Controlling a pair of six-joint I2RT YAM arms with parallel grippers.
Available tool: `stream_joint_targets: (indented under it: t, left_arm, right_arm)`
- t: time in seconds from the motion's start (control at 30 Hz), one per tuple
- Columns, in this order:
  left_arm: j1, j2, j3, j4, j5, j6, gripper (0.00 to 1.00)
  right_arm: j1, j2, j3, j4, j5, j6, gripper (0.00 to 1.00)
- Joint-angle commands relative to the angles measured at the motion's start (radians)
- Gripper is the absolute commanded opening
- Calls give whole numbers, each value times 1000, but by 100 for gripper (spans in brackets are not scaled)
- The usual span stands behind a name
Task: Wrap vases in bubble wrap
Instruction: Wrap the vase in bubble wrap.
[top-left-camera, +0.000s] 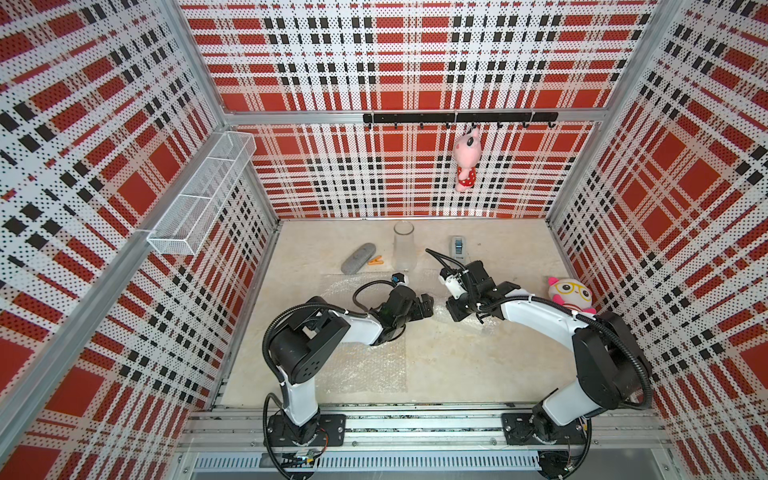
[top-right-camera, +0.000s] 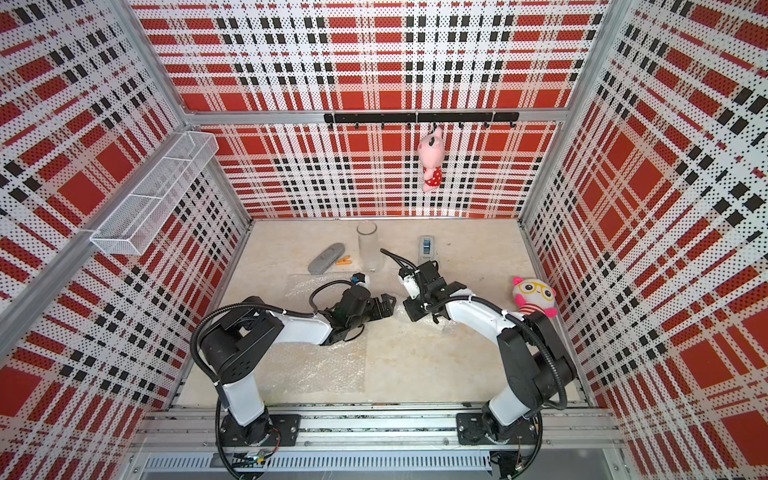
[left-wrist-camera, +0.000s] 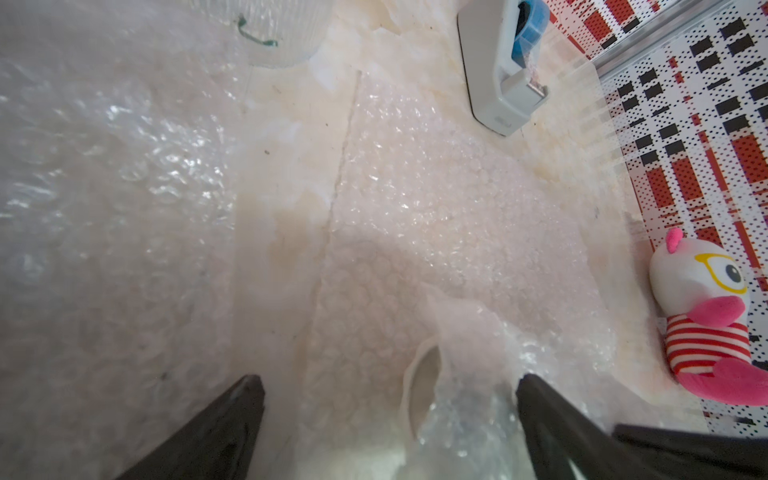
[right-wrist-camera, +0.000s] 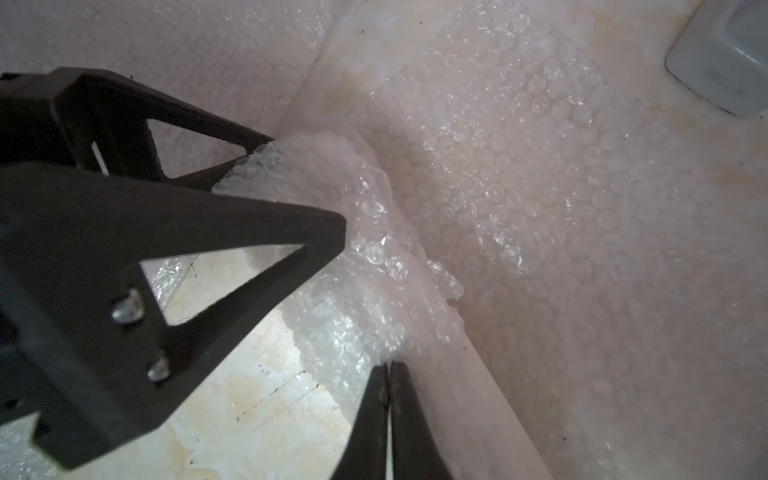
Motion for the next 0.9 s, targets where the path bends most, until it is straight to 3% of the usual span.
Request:
stream_joint_targets:
  t: [0.0, 0.33, 0.6, 0.87]
  left_arm:
    - [8, 20, 21, -21, 16, 17, 98]
    - [7, 14, 54, -52, 14, 31, 98]
    - [7, 52, 91, -74, 29, 40, 98]
    - [13, 87, 105, -115, 26, 45, 100]
  right_arm:
    - [-20, 53, 11, 0, -25, -21, 7]
    - [-31, 125, 17, 0, -92, -24, 7]
    - [-30, 46, 9, -10, -97, -18, 12]
    - [-13, -103, 43, -64, -16, -47, 22]
